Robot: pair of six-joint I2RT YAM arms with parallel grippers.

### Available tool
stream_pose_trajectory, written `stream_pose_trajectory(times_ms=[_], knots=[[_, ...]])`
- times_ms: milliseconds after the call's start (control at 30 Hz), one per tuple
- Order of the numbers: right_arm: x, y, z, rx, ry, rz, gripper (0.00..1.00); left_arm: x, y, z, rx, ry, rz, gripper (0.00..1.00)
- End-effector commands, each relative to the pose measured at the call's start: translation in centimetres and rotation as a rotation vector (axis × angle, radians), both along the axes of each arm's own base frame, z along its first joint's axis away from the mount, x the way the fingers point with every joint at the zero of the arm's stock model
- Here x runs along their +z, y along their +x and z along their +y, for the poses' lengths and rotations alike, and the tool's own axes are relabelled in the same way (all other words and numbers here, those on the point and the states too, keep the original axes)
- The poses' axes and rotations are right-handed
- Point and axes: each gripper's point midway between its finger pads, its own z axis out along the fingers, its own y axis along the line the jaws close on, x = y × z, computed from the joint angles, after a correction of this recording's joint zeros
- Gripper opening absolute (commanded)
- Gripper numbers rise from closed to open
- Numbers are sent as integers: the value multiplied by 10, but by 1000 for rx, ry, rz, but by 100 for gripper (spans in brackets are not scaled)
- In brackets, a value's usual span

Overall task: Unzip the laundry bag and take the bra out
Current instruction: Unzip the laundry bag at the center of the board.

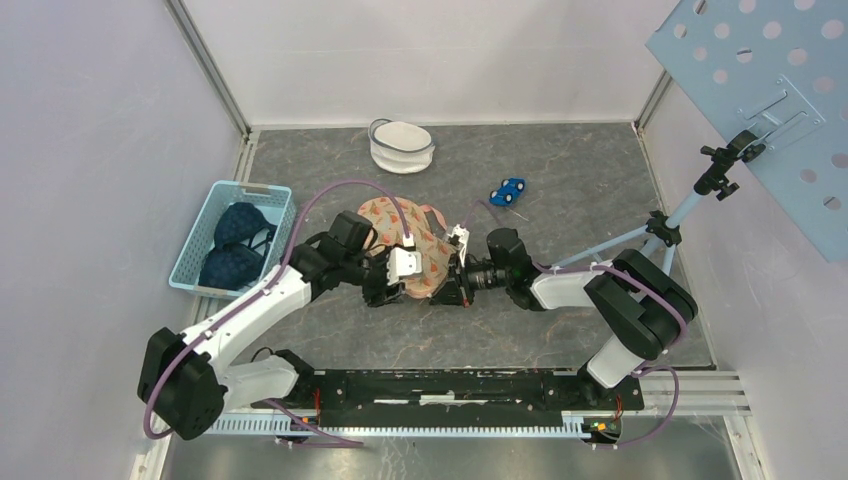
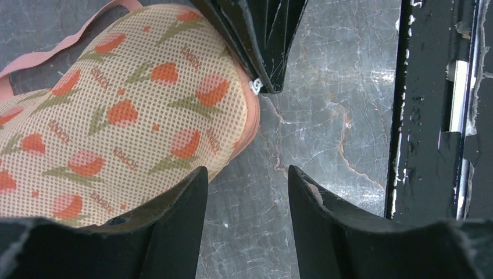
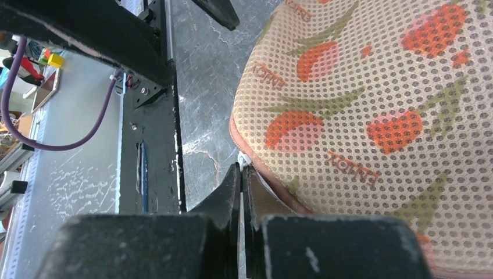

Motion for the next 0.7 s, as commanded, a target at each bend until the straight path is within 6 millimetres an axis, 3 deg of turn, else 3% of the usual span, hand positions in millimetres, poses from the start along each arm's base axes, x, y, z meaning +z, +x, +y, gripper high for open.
stream_pose_trajectory(times_ms=[0,200,400,567,667], knots=[[17,7,12,11,46,-61,0,-7,-9,-10,-62,17,-2,61],[18,6,13,14,48,-58,0,-16,7,-32,-10,-2,-29,60],[24,6,15,17,64,-66,0,-19,12,-34,2,7,-24,58],[26,5,16,25,72,-65,0,-29,9,-31,33,18,8,44],[27,5,15,22,69,-72,0,-33,5,-25,38,33,14,28]])
